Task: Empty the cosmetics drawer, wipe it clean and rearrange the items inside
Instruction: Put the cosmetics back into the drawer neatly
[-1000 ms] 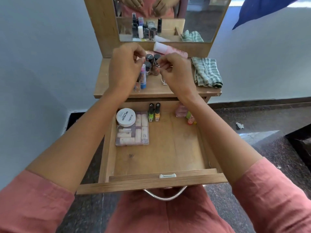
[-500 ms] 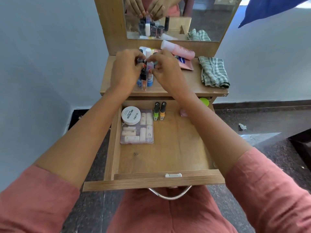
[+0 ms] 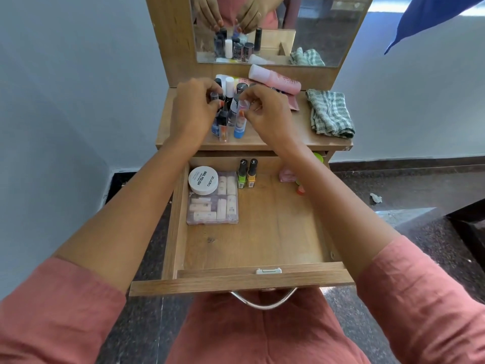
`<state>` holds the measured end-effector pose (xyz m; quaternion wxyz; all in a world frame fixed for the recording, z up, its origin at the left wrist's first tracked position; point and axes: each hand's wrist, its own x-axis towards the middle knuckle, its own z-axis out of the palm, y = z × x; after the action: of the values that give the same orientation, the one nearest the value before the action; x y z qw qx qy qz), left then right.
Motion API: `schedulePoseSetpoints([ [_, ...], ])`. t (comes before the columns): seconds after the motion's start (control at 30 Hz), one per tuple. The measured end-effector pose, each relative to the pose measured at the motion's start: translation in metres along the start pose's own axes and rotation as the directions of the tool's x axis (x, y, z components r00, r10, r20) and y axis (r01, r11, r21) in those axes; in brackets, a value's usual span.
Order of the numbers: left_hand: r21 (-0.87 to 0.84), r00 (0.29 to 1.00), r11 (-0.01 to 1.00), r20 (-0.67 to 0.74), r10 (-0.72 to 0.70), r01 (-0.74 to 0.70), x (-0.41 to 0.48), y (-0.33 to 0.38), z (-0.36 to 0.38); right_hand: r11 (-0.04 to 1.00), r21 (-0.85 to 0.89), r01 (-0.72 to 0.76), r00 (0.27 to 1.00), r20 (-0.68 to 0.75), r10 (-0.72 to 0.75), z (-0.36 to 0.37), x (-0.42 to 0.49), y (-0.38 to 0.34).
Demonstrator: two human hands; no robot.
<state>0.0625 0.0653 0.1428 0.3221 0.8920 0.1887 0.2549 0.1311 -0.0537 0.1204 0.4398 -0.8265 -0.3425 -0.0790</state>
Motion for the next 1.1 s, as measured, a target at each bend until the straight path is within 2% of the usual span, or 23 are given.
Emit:
schedulePoseSetpoints([
  [0.53, -0.039, 0.999, 0.999, -0.046, 0.014, -0.016, -0.003, -0.001, 0.002, 0.996, -0.047, -0.078, 0.997, 0.009, 0.079, -0.044, -0.040, 0.008],
  [0.77, -0.061, 0.995, 0.997, -0.095, 0.035, -0.041, -0.006, -0.004, 0.005, 0.976, -0.166, -0.139, 0.987, 0.054, 0.150, -0.072, -0.073, 0.041],
  [0.93, -0.088, 0.993, 0.996, -0.115, 0.024, -0.034, -0.009, -0.005, 0.007, 0.957, -0.213, -0.197, 0.970, 0.102, 0.222, -0.062, -0.093, 0.060],
  [1.1, -0.104, 0.992, 0.994, -0.125, 0.013, -0.026, -0.010, -0.005, 0.007, 0.926, -0.345, -0.152, 0.969, 0.134, 0.208, -0.048, -0.102, 0.076],
])
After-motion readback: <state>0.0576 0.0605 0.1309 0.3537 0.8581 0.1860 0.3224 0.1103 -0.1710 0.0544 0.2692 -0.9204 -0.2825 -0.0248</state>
